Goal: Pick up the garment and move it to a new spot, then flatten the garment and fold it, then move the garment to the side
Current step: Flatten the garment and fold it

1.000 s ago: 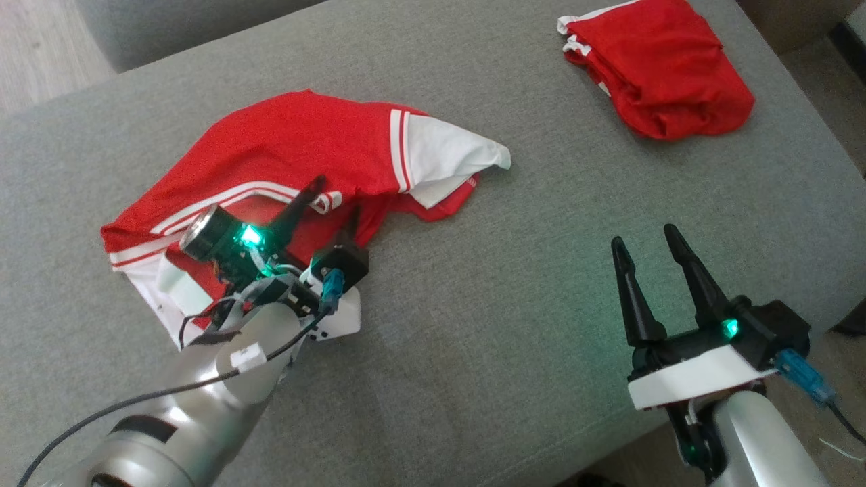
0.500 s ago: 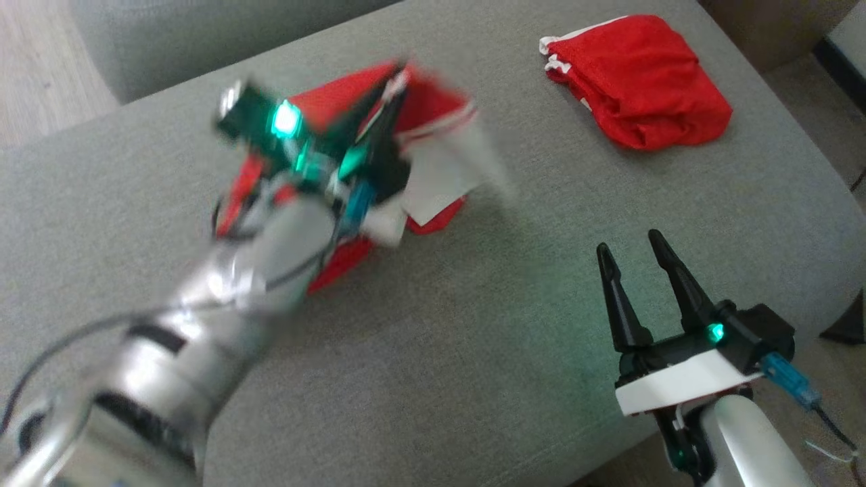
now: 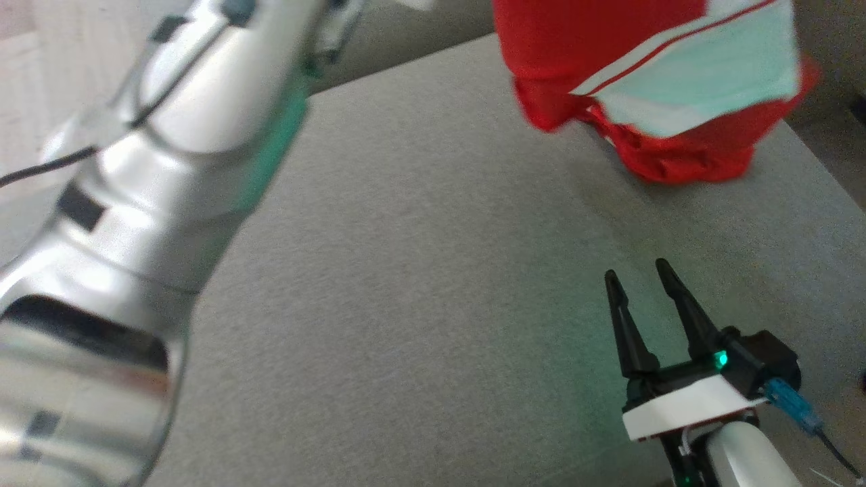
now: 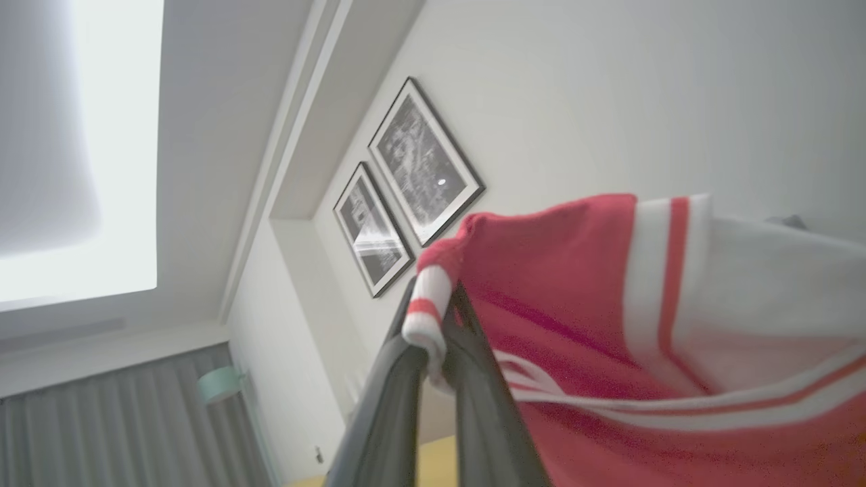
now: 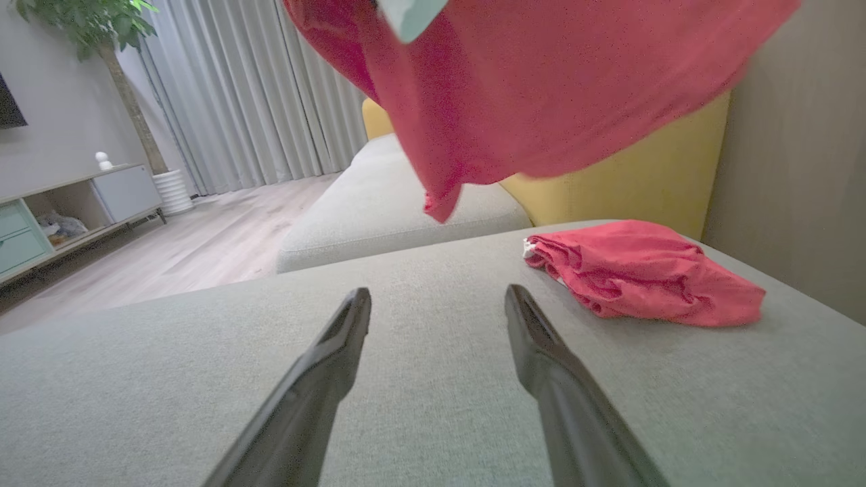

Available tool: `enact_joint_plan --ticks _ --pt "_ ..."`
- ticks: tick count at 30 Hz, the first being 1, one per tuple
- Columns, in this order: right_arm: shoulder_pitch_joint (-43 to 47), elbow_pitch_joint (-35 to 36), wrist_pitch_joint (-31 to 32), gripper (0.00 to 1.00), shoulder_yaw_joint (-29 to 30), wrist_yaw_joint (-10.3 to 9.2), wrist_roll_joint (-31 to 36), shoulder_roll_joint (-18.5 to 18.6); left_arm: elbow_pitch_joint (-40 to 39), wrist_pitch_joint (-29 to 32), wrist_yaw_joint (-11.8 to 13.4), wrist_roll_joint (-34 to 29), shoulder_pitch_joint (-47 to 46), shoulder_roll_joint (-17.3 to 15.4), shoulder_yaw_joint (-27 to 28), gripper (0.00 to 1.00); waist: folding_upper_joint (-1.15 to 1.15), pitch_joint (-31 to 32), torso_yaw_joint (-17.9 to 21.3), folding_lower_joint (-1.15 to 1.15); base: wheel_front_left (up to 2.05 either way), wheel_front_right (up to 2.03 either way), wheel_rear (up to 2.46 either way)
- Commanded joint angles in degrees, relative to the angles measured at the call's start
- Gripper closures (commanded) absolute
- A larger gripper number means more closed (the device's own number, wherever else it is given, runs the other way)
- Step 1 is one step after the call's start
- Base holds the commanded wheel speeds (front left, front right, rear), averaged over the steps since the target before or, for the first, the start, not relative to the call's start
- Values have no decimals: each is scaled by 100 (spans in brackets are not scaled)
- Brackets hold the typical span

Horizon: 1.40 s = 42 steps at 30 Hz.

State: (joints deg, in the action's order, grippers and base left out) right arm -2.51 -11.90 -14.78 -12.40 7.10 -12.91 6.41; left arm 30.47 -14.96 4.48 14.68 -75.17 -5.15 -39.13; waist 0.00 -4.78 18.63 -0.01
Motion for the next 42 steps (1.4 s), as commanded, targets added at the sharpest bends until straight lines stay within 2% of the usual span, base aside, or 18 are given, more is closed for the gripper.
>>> enact_joint_plan --ticks 1,5,9,10,11,14,16,20,23,30,32,36,39,42 --pt "-88 204 -22 0 -78 39 55 63 -87 2 1 86 -30 -364 257 100 0 145 -204 1 0 0 0" --pt "31 272 -22 0 64 39 80 78 -58 84 -65 445 1031 -832 377 100 0 128 -480 1 0 0 0" --pt "101 333 -22 0 171 39 53 129 94 45 -293 862 2376 -1233 436 100 0 -57 -637 1 0 0 0" --pt "104 336 -22 0 185 39 43 146 234 34 -312 948 2648 -1313 482 74 0 -113 -656 1 0 0 0" --pt "97 335 -22 0 187 39 31 163 395 25 -309 976 2864 -1390 504 1 0 -169 -663 1 0 0 0" --pt "47 329 -22 0 144 39 -10 208 813 4 -195 1046 3287 -1489 676 0 0 -291 -652 1 0 0 0" --pt "20 334 -22 0 127 39 -37 233 807 0 -50 981 3441 -1505 835 0 0 -332 -647 1 0 0 0" --pt "17 339 -22 0 115 39 -65 271 426 -2 296 838 3837 -1475 1267 0 0 -350 -647 1 0 0 0" --pt "32 341 -22 0 127 39 -70 274 -87 -3 524 801 4350 -1315 1592 0 0 -353 -649 1 0 0 0" --pt "97 343 -22 0 153 39 -74 217 -444 -3 1124 626 5431 -1072 1913 0 0 -382 -641 1 0 0 0" --pt "98 342 -22 0 147 39 -83 207 -580 -3 1090 674 5657 -945 1994 0 0 -390 -625 1 0 0 0" --pt "97 324 -22 0 148 39 -99 200 -757 -3 781 728 6025 -591 1868 0 0 -391 -605 1 0 0 0" --pt "84 301 -22 0 136 39 -106 182 -663 -4 647 680 6161 -268 1661 0 0 -411 -583 1 0 0 0" --pt "68 295 -22 0 110 39 -110 161 -498 -4 545 640 6135 -114 1510 0 0 -467 -572 1 0 0 0"
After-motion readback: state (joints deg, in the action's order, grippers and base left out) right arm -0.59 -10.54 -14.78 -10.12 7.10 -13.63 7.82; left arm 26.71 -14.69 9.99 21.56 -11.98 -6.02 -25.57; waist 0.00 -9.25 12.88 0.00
